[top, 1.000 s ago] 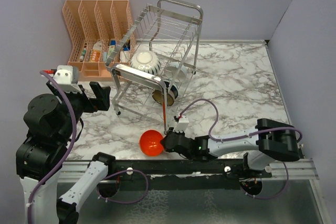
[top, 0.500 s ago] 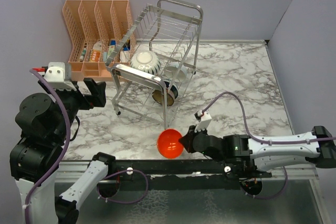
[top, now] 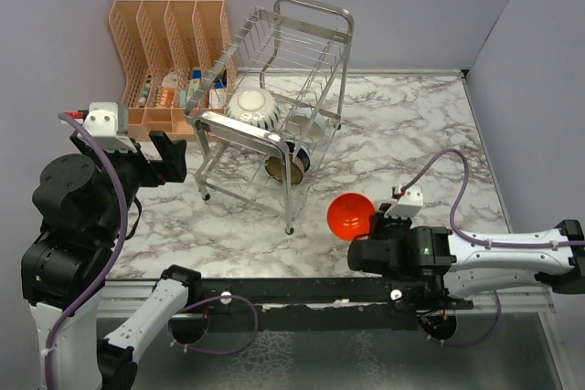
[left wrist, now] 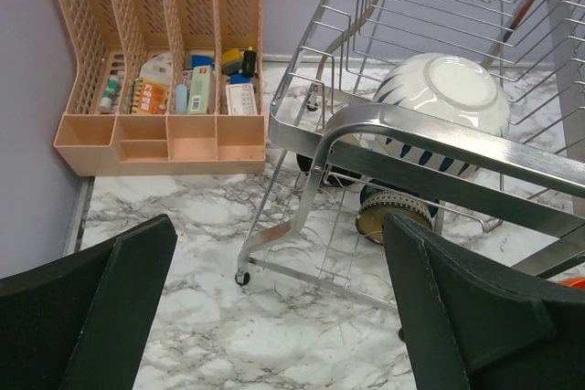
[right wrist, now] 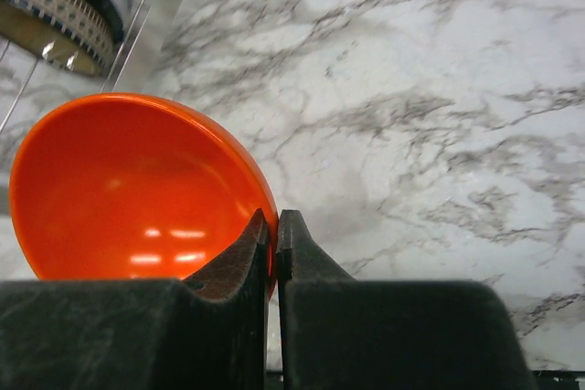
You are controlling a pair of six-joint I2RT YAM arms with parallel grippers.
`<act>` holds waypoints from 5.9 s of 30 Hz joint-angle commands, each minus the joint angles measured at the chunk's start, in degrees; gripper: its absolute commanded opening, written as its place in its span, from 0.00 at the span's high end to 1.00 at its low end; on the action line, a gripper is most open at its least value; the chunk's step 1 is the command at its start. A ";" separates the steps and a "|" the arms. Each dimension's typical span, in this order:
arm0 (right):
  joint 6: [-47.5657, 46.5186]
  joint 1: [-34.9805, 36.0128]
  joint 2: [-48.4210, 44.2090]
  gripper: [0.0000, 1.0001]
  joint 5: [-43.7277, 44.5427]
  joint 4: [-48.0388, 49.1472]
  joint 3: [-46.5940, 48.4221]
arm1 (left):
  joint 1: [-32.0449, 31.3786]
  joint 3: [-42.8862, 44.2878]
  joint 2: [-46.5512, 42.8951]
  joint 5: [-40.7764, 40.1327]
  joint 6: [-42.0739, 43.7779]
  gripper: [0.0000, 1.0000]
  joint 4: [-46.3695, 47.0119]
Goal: Load the bowls into the dish rack
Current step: Pick up the bowl from the center of the board, then turn the bowl upside down on the dish rack.
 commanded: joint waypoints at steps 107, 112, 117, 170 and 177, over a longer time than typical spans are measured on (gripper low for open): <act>-138.82 -38.72 40.61 0.99 -43.45 98.57 53.16 | -0.27 5.26 7.59 8.06 2.72 0.01 10.18; -127.81 -38.80 36.62 0.99 -47.89 89.79 54.66 | -0.23 5.70 9.66 11.95 2.10 0.01 14.80; -118.14 -38.80 29.06 0.99 -53.84 80.44 54.68 | -0.22 3.69 9.56 23.21 4.12 0.01 24.24; -88.79 -38.81 17.54 0.99 -77.86 74.96 48.78 | -0.83 -7.27 18.27 55.36 -30.32 0.01 76.94; -88.98 -38.80 18.83 0.99 -75.49 76.59 48.96 | -1.48 -9.24 18.26 58.32 -32.37 0.01 80.68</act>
